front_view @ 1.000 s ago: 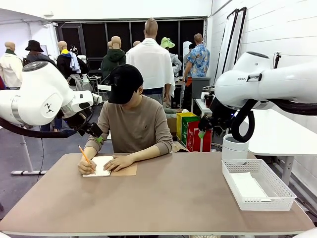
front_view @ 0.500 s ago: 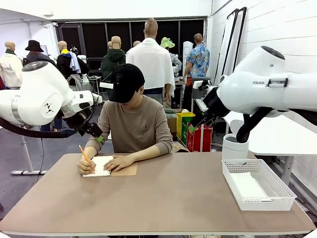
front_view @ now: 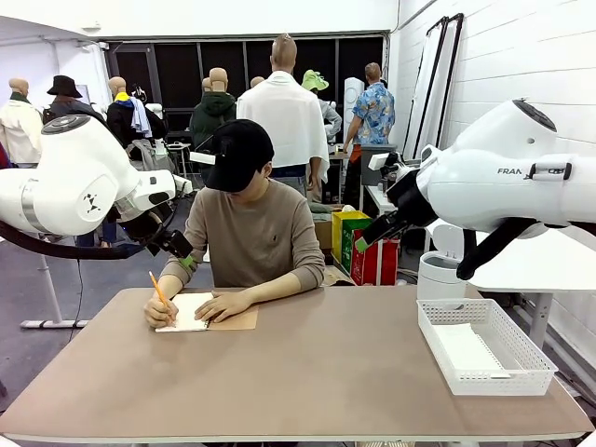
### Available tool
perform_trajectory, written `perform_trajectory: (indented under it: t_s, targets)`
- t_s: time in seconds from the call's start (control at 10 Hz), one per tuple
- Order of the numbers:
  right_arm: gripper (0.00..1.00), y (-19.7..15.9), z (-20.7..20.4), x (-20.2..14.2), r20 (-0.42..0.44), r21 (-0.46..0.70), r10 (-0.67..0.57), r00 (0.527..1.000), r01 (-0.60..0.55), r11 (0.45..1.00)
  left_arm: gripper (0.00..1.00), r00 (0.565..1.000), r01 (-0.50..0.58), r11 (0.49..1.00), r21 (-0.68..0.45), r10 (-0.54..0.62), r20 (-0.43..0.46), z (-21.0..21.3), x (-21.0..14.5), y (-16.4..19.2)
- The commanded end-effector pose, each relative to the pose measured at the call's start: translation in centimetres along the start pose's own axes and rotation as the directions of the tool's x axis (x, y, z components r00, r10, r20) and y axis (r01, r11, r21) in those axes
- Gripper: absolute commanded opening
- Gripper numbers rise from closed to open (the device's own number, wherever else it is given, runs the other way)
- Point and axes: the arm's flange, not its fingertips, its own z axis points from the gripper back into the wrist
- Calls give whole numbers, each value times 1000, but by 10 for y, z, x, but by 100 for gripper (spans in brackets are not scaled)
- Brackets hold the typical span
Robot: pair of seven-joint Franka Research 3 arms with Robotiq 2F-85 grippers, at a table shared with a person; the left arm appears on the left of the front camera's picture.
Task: Sort the paper based on its condition.
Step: If a person hands you a paper, place it in the Organizing basket , and if it's crumpled, put it in the Trash can.
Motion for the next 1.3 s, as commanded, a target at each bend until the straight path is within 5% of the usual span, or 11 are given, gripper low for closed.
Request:
perform_trajectory:
  t_s: [0.0,1.2]
  targets:
    - [100,2,1,2,-7,-4,5,1000,-5,1000,100,1000,3,1000,2,-3,0,0,-1,1]
    - [100,2,1,2,-7,-4,5,1000,-5,1000,100,1000,3,1000,2,-3,0,0,-1,1]
